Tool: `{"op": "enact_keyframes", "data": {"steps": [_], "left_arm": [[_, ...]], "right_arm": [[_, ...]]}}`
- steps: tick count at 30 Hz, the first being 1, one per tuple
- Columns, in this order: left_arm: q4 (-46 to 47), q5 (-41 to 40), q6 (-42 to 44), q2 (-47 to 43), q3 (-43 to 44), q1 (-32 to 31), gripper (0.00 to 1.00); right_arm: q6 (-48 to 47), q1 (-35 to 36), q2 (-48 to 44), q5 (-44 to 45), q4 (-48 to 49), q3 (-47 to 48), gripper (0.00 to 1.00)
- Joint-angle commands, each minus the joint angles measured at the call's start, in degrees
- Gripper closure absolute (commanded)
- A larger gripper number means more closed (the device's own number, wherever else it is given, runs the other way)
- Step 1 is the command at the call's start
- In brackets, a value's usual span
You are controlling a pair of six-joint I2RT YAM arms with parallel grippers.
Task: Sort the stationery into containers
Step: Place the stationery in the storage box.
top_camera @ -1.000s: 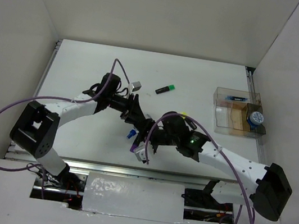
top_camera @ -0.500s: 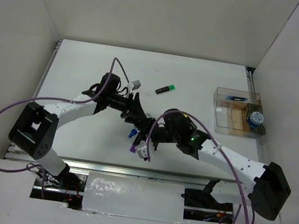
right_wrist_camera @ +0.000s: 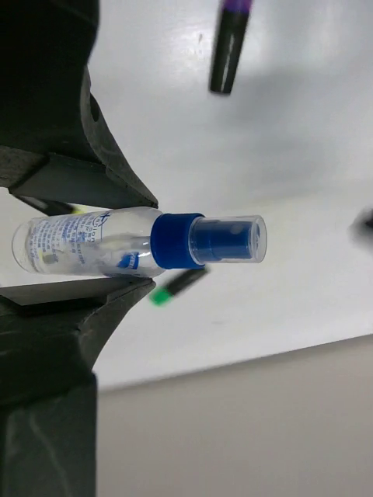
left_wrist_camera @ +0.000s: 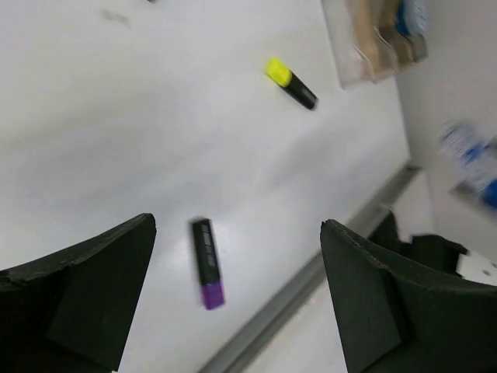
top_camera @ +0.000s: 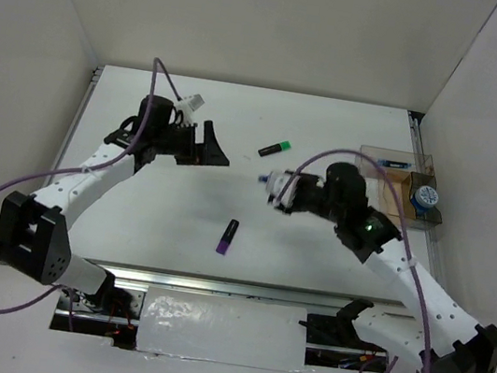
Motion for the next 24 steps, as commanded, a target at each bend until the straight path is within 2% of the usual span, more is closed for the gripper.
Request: {"op": "enact_keyframes", "data": {"steps": [1, 2, 6, 7, 8, 10, 13, 18, 24], "left_arm": [[4.99, -12.06, 4.03, -4.84, -3.07, 0.17, 0.01], [5.36, -14.42, 4.47, -5.29, -3.51, -0.36, 0.01], [2.29, -18.3, 9.38, -4.07, -0.46, -3.08, 0.01], [1.15, -18.4, 9.57, -3.63, 0.08, -3.18, 0.01], [0.79, -18.57, 9.48, -3.27, 0.87, -3.18, 0.01], [0.44, -18.49, 9.31, -2.57, 1.32, -3.18, 0.01], [1.93, -17.17, 9.13, -2.48, 0.97, -3.27, 0.01], [-0.87, -19.09, 11.76, -0.46, 3.86, -3.26, 0.01], [-2.11, -20.95, 11.68, 1.3, 4.05, -3.35, 0.01]], "right_arm": [[26.02, -15.88, 4.47, 3.33, -12.43, 12.14, 1.0], [28.75, -19.0, 6.23, 3.85, -17.42, 14.08, 1.0], [35.1, -31.76, 15.0, 8.58, -26.16, 23.56, 1.0], [35.8, -36.56, 16.6, 9.3, -29.3, 25.16, 1.0], [37.03, -37.66, 20.62, 10.26, -31.25, 29.0, 1.0], [38.61, -45.01, 24.68, 10.62, -36.51, 32.89, 1.0], [41.43, -49.43, 30.4, 11.41, -36.55, 35.19, 1.0], [40.38, -50.15, 33.48, 20.45, -31.01, 32.91, 1.0], [38.8, -52.34, 40.6, 25.73, -29.87, 35.98, 1.0]]}}
